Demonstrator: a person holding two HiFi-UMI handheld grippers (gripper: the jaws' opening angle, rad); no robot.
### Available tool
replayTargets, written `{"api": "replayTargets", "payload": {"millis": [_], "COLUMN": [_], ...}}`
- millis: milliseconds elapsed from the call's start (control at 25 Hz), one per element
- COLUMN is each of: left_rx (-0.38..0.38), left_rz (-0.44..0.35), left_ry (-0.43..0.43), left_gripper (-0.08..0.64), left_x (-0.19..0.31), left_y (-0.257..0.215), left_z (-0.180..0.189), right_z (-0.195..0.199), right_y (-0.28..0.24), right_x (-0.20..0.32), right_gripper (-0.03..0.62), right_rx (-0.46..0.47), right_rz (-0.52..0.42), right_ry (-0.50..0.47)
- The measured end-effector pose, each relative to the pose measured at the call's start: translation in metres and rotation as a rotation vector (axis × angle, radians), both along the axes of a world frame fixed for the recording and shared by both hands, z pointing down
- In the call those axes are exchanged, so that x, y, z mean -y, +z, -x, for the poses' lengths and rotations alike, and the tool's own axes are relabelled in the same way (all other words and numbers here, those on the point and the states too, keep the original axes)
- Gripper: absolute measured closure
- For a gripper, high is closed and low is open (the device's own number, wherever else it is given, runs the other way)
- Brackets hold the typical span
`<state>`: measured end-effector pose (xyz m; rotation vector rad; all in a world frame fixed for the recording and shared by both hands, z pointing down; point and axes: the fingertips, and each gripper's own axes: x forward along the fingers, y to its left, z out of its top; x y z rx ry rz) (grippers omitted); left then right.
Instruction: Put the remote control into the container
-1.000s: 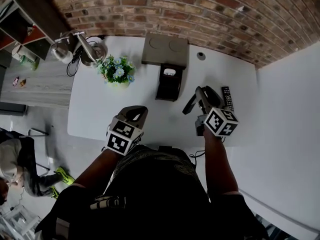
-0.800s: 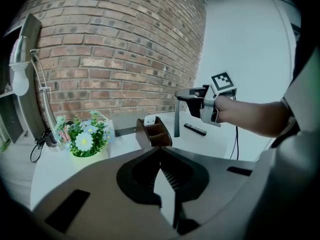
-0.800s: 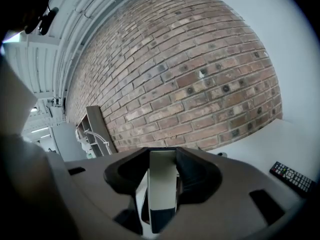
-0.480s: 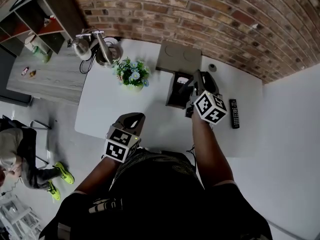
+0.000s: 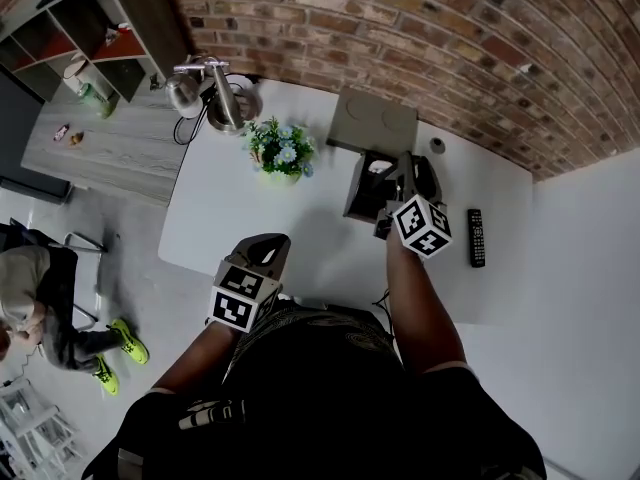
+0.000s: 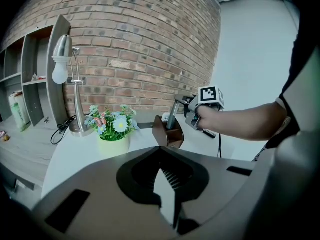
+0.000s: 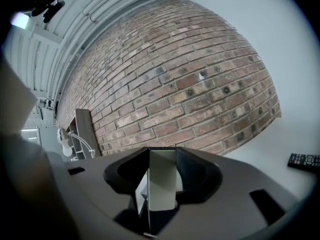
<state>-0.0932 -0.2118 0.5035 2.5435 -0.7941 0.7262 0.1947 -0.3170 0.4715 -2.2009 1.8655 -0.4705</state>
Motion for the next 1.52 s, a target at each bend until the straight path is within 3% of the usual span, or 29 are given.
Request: {"api": "replayTargets", "payload": {"millis": [160,400,600,920,1240,1520], "left_rx": [-0.006,-0.013,-0.019,-0.031,-0.042,-0.068], "left_rz": [0.001,-0.001,-0.010,-0.019,-0.032,-0.056], "left_ry": [0.021,0.064,0.088,0.062,0.044,0.039], "left_gripper": [0.555,0.555,0.555,0.555,0.555,0.555], "left_x": [0.001,-0.003,-0.006,-0.006,-0.006,-0.005], "left_y": [0.000,-0.001,-0.003,-0.007,-0.010,-0.020], "left_z": [-0.006,-0.018,-0.026,-0.018,-0.008,-0.007], "right_z": [-0.002,-0.001,-0.003,0.014,0.015,0.024], "right_y": [0.001,0.007,0.041,0.067,0.057,0.001], "right_x": [-0.014,-0.045,-0.057,-0.051,-0.056,-0.076], "right_gripper": [0.408,0.408,0.408,0.408,0.407,0.408], "right_rx": [-0.002,0.031,0.097,0.095,0.038,-0.057], "right_rz": [0.009,0.112,0.241,0.367,0.352,0.242], "right_ry": [0.007,0.039,0.052,-0.034,-0.059,-0.097]}}
